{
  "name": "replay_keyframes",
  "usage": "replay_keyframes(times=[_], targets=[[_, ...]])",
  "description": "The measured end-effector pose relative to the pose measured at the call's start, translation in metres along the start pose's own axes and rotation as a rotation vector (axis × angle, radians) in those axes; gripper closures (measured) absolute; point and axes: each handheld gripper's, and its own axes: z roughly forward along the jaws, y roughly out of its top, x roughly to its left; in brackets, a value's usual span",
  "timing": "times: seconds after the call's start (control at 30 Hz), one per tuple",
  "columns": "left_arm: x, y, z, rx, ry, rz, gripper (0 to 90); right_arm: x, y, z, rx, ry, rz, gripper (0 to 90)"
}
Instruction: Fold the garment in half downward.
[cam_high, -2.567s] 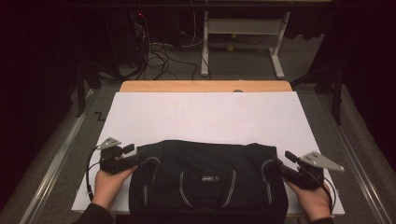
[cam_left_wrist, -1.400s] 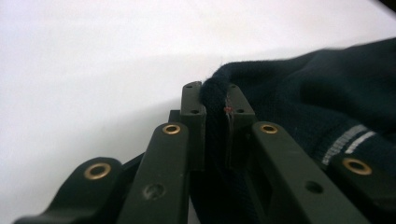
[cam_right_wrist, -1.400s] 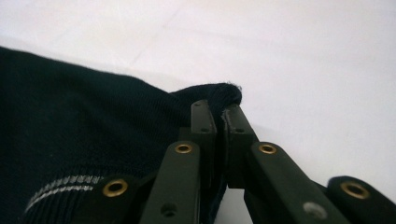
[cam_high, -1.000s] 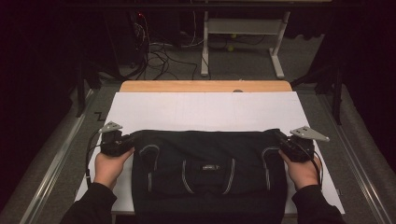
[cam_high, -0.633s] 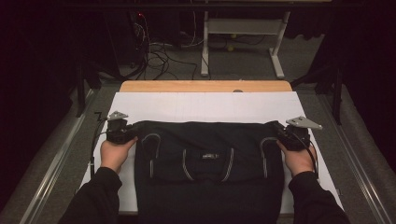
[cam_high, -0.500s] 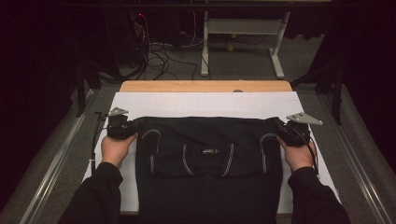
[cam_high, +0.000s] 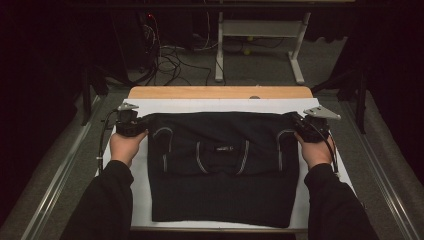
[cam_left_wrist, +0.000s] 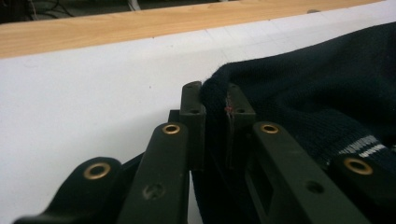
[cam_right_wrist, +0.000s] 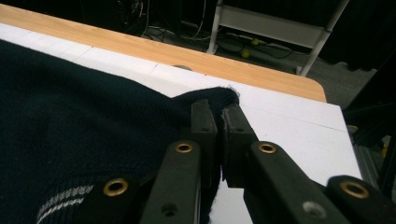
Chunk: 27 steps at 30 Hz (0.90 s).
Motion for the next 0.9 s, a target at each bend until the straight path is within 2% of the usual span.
replay_keyframes(times=[0.1,0.2,0.27,0.3,0.33,0.4,0.5,0.57,0.67,0.77,0.9], targets=[[0.002,-0.004,0.010,0.023,0.011,-0.021,76.8,0.002,-0.005,0.012,0.035,-0.006,-0.005,86.0],[0.002,-0.009,0.019,0.043,0.019,-0.067,71.0,0.003,-0.010,0.023,0.083,0.005,0.009,83.7],[0.001,-0.011,0.021,0.054,0.035,-0.067,59.8,0.003,-0.012,0.029,0.106,0.031,0.033,71.6],[0.002,-0.011,0.020,0.052,0.036,-0.064,53.7,0.004,-0.013,0.030,0.109,0.039,0.039,62.3],[0.002,-0.012,0.019,0.052,0.039,-0.070,50.7,0.004,-0.012,0.030,0.105,0.032,0.040,56.6],[0.005,-0.013,0.014,0.056,0.050,-0.098,42.5,0.003,-0.012,0.028,0.095,0.035,0.054,47.7],[0.007,-0.016,0.001,0.038,0.056,-0.106,38.6,0.001,-0.011,0.022,0.087,0.050,0.060,43.2],[0.004,-0.019,-0.008,0.025,0.042,-0.091,36.9,0.003,-0.011,0.014,0.077,0.070,0.062,42.0],[-0.008,-0.026,-0.023,0.004,0.006,-0.043,36.8,0.008,-0.012,-0.002,0.057,0.108,0.033,41.3],[-0.025,-0.038,-0.034,0.005,-0.062,-0.024,35.0,0.016,-0.017,-0.015,0.051,0.139,0.017,41.6],[-0.047,-0.057,-0.038,0.015,-0.134,0.013,34.5,0.028,-0.031,-0.029,0.065,0.180,0.006,42.5]])
